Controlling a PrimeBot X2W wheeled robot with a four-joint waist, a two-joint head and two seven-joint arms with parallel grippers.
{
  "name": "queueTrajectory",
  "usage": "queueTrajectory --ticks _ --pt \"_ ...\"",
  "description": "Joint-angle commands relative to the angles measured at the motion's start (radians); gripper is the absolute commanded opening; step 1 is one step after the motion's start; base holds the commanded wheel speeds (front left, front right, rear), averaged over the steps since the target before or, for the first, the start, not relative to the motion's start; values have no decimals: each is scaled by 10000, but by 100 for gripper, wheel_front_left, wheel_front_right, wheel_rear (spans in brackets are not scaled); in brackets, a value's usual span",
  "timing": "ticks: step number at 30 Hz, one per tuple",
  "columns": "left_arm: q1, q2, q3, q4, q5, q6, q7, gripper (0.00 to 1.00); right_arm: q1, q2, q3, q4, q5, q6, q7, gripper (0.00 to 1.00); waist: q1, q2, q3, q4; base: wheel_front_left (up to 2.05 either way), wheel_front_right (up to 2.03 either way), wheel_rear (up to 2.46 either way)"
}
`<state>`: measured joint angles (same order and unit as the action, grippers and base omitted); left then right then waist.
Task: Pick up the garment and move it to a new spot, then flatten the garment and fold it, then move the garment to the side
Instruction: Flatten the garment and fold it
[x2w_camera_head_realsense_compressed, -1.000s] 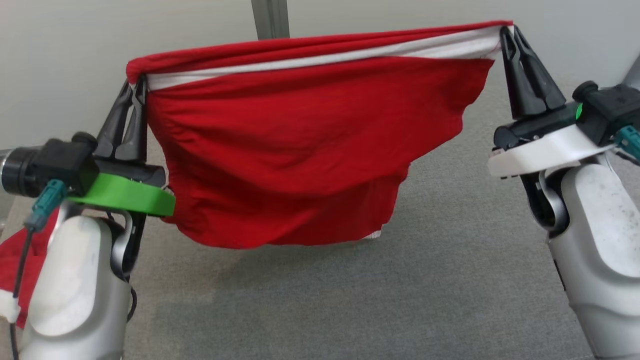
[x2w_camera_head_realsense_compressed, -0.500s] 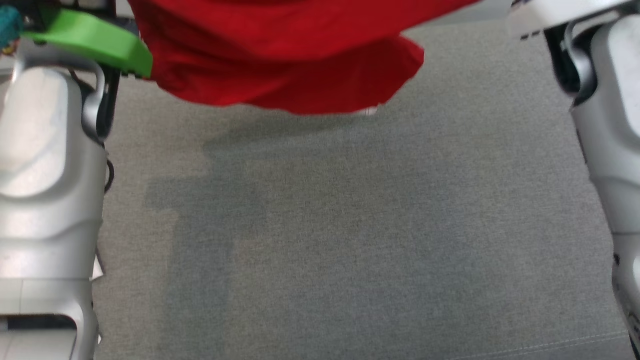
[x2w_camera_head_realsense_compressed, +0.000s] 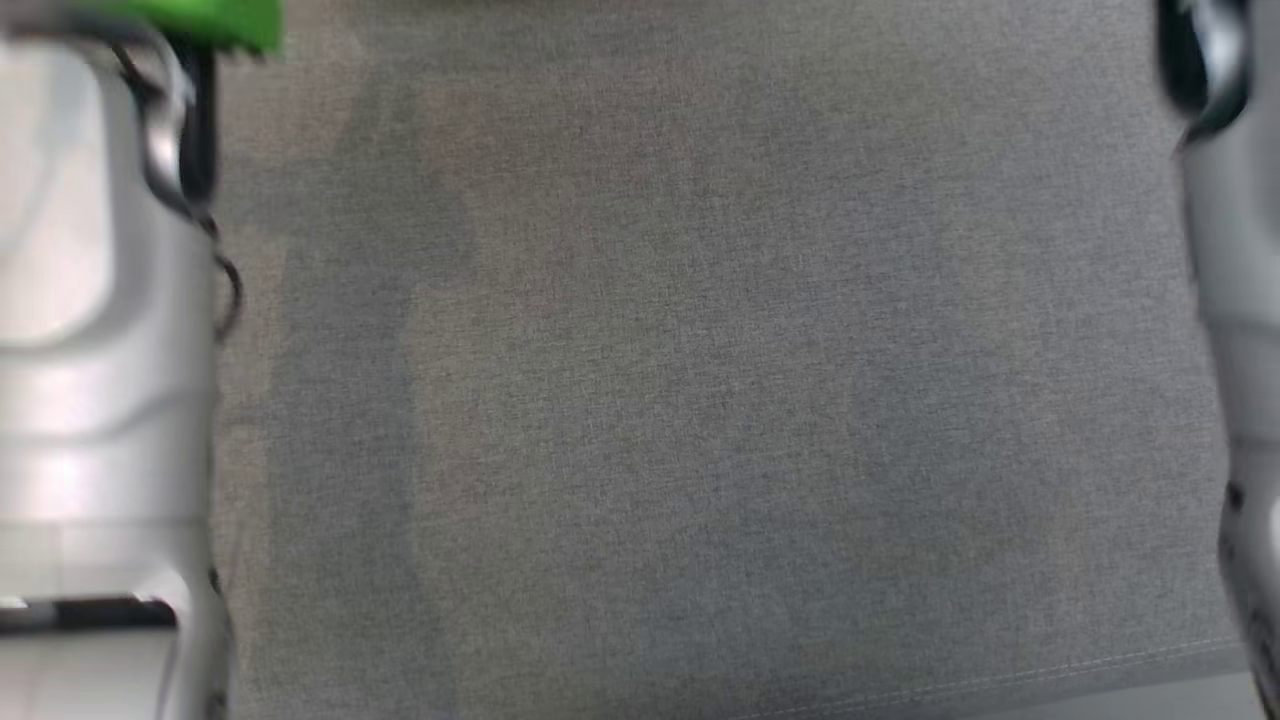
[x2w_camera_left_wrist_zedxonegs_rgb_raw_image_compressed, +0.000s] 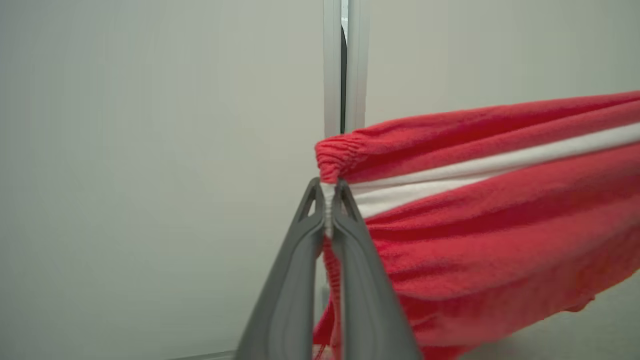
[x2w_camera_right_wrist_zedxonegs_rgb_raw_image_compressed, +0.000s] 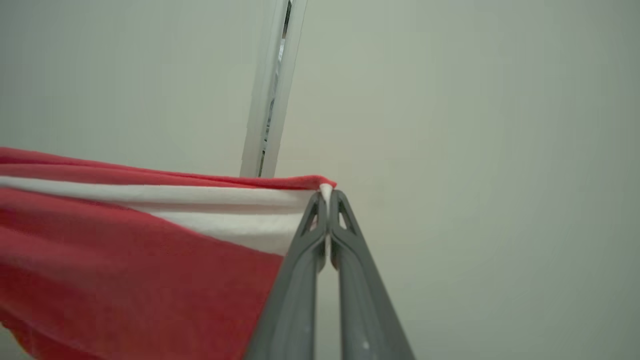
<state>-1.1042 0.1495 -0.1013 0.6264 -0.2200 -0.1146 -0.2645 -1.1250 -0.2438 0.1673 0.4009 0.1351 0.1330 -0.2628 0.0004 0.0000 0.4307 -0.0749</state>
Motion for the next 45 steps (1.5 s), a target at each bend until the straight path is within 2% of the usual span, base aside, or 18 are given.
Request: queueTrajectory --ticks 1,5,11,17,19,24,31,40,45 --pt "556 -45 197 -71 -105 -3 2 0 526 -64 104 -267 390 -41 -30 0 -4 0 33 -16 0 0 0" --pt "2590 -434 398 192 -292 -63 2 0 2446 -215 472 -695 1282 -39 -30 0 -4 0 -250 26 0 0 0" --pt "5097 -749 694 488 -556 -97 1 0 5128 -157 415 -760 2138 -44 -32 0 -4 0 -919 67 0 0 0" --pt "6904 -880 844 522 -902 -116 1 0 7368 129 444 -649 2657 -50 -35 0 -4 0 -1770 136 0 0 0" --pt "7376 -898 767 461 -1150 -114 1 0 7975 194 843 -589 2688 -50 -36 0 -4 0 -2127 129 0 0 0" --pt "8529 -925 560 202 -1623 -128 0 0 9160 391 1142 -624 2769 -41 -36 0 -4 0 -3080 89 0 0 0" --pt "10068 -925 271 105 -1770 -132 0 0 10656 535 914 -584 2918 -41 -36 0 -4 0 -4325 81 0 0 0" --pt "11365 -920 275 -306 -2020 37 -2 0 11909 456 865 -797 3064 -43 -38 0 -4 0 -4813 92 0 0 0" --pt "11356 -920 239 -623 -1999 69 -2 0 11648 556 842 -946 2959 -43 -38 0 -4 0 -4654 218 0 0 0"
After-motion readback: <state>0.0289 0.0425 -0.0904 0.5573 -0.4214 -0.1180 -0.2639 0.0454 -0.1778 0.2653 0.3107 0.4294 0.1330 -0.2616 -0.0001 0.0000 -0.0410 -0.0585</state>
